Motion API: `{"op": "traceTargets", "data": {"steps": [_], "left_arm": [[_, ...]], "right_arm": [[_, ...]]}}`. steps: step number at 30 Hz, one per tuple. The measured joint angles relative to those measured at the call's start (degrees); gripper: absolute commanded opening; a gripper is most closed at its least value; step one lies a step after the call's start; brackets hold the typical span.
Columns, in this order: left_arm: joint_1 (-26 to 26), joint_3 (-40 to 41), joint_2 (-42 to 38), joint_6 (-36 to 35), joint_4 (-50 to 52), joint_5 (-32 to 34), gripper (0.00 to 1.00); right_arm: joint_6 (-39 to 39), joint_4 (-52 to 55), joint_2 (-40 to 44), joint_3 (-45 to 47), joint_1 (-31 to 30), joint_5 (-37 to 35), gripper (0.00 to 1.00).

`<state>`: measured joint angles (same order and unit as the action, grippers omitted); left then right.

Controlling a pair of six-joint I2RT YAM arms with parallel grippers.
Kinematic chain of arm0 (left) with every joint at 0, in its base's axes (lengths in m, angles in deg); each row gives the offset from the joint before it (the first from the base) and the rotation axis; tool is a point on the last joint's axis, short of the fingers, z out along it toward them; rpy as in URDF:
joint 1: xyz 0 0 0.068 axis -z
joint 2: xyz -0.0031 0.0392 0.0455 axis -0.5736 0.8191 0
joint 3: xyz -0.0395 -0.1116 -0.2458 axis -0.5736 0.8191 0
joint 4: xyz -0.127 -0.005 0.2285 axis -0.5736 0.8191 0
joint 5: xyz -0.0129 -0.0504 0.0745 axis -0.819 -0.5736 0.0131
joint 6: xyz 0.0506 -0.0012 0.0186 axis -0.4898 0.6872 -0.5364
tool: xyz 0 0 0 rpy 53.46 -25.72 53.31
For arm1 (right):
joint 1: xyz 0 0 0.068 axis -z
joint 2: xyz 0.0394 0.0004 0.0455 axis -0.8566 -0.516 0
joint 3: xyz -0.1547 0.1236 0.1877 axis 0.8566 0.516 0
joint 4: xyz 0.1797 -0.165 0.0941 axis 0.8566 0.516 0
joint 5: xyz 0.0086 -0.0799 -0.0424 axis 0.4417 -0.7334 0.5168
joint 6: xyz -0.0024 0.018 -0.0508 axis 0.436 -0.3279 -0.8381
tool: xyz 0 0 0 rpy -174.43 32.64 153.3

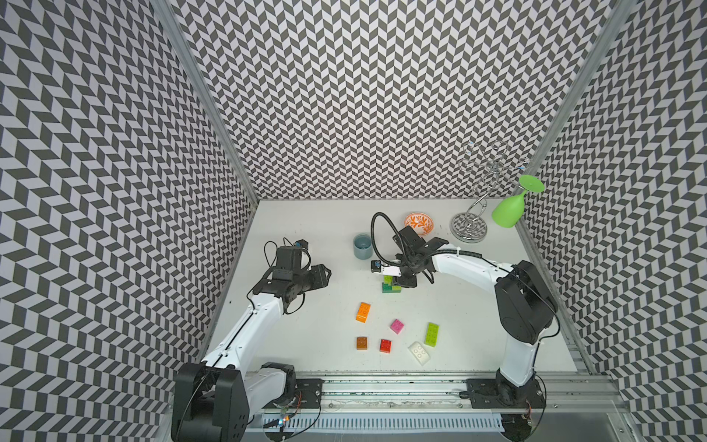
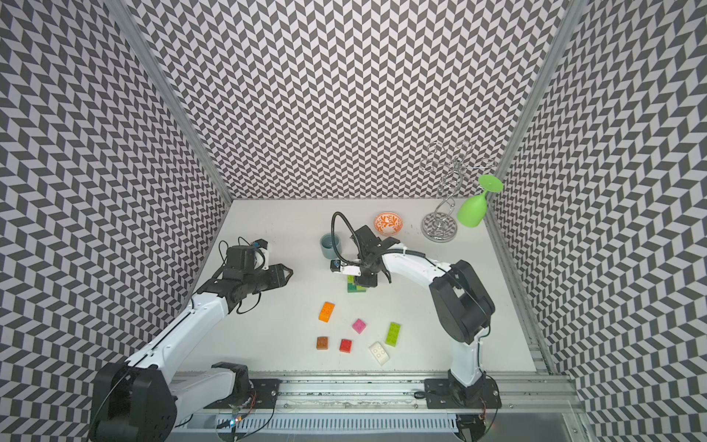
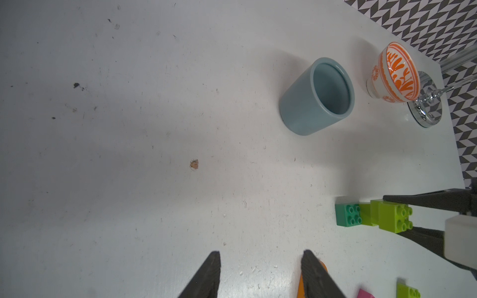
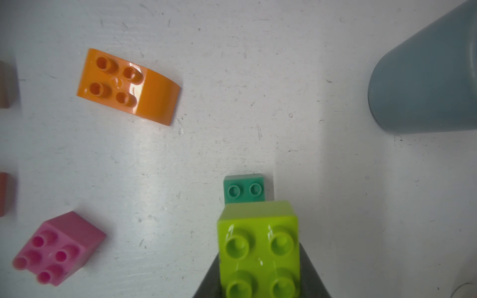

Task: Assemble the letter s with lego
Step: Assemble the lego brick with the lego brick.

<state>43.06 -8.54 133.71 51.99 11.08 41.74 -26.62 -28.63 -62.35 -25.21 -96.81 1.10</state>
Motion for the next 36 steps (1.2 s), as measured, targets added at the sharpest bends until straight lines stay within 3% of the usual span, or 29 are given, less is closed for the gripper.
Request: {"op": "traceTargets", "data": {"steps": [36], "left_arm": [[-0.2, 0.0, 0.0, 0.0, 0.0, -0.2, 0.53]], "right_arm": [[0.2, 0.8, -4.0, -4.0, 0.2, 1.6, 0.00]]}}
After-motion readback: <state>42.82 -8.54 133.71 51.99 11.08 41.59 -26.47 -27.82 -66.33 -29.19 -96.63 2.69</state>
